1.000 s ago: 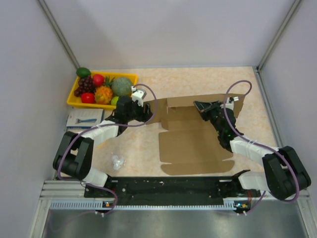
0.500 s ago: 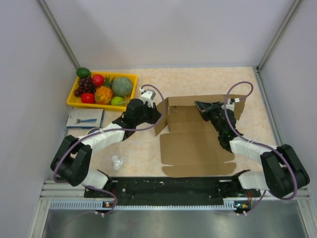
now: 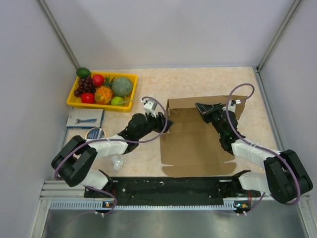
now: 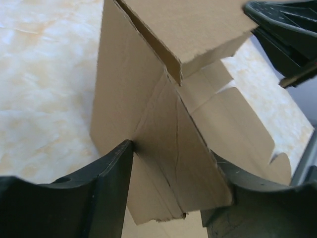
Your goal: Fold the paper box
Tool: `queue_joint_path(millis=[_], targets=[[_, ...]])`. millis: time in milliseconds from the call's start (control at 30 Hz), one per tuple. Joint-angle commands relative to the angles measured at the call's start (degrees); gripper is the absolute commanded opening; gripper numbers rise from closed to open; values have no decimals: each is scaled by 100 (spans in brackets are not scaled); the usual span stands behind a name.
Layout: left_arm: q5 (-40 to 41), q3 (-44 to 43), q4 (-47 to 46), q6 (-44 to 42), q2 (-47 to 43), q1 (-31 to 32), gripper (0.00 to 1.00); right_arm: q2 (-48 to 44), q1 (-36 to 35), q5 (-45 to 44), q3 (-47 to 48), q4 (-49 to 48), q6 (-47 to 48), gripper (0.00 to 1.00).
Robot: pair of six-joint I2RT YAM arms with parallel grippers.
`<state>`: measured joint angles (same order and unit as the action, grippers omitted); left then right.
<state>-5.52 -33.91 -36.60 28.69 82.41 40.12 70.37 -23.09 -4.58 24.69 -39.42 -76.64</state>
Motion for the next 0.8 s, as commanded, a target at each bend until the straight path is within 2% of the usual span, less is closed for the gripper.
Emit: queue_joint_path(millis=[0, 67, 100, 167, 200, 333, 367, 433, 500, 567, 600, 700, 767], targets=[[-1167, 481, -1752, -125, 170, 22, 59, -146, -20, 133, -219, 391, 273, 0], [-1546, 587, -2315, -240, 284, -4, 69, -207, -20, 141, -245, 452, 255, 0], [-2071, 518, -2308, -363, 328, -39, 70, -303, -20, 159, -254, 487, 246, 0], [-2452, 368, -1992, -469, 407, -153, 71, -366, -20, 168, -236, 645, 141, 0], [-2880, 333, -2000, -609, 477, -180, 70, -401, -3, 220, -236, 655, 88, 0], [-3279, 288, -1921, -689, 469, -486, 59, -437, 24, 212, -210, 690, -9, 0], [-3280, 367, -1817, -741, 399, -531, 53, -419, 24, 238, -193, 690, -26, 0], [-2853, 455, -1527, -1048, 39, -575, 50, -305, 42, 300, -149, 611, -70, 0], [-2631, 517, -851, -1417, -372, -584, 49, -278, 50, 335, -114, 541, -88, 0], [-2132, 465, -254, -1716, -611, -584, 40, -278, 42, 352, -87, 523, -88, 0], [-2016, 438, 349, -1804, -830, -584, 37, -269, 50, 379, -78, 514, -88, 0], [-1655, 306, 1231, -1788, -1339, -619, 32, -296, 50, 370, -61, 523, -79, 0], [-1235, 420, 1392, -1535, -1552, -619, 31, -313, 42, 370, -69, 505, -79, 0]])
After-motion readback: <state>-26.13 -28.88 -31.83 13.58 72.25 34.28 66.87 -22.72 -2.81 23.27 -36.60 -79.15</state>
